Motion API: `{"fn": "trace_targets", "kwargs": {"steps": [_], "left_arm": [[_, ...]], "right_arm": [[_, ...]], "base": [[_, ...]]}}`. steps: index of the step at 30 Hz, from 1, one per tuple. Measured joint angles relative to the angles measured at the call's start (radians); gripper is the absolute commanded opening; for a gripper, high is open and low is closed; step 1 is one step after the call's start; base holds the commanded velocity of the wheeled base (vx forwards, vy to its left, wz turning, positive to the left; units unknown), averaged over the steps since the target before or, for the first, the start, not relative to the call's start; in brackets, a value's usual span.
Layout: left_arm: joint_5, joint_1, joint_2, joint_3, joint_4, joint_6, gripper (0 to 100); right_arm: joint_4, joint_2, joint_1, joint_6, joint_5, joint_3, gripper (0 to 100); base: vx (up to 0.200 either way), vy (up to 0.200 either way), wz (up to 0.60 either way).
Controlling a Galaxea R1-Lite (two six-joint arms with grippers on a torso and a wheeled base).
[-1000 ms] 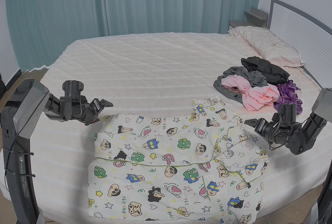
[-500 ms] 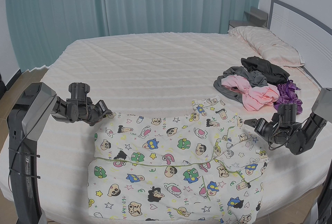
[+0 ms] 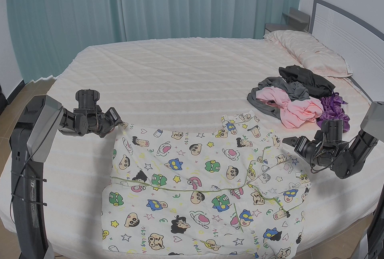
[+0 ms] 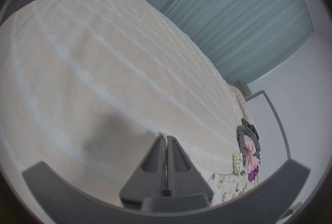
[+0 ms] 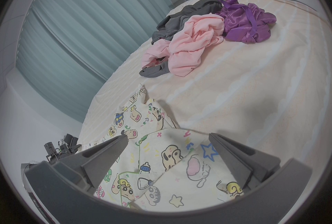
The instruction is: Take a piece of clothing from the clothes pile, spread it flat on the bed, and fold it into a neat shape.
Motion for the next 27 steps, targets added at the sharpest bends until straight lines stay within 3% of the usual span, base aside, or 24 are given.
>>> {"fn": "trace_targets", "kwargs": {"steps": [12,13,27], "left_arm": [[0.023,0.017,0.029,-0.046,0.018,0.000,0],[0.024,0.017,0.031,-0.049,0.019,0.000,100],[0.023,0.039,0.027,-0.037,0.072,-0.004,100]], "right_arm": [[0.000,0.000,0.010,0.000,-0.004,-0.006,100],[0.000,0.000,0.011,0.000,-0.004,-0.006,100],[0.000,-0.005,0.011,0.000,-0.009,-0.001,100]], "base": [[0.000,0.000,0.00],[0.000,0.000,0.00],[0.000,0.000,0.00]]}}
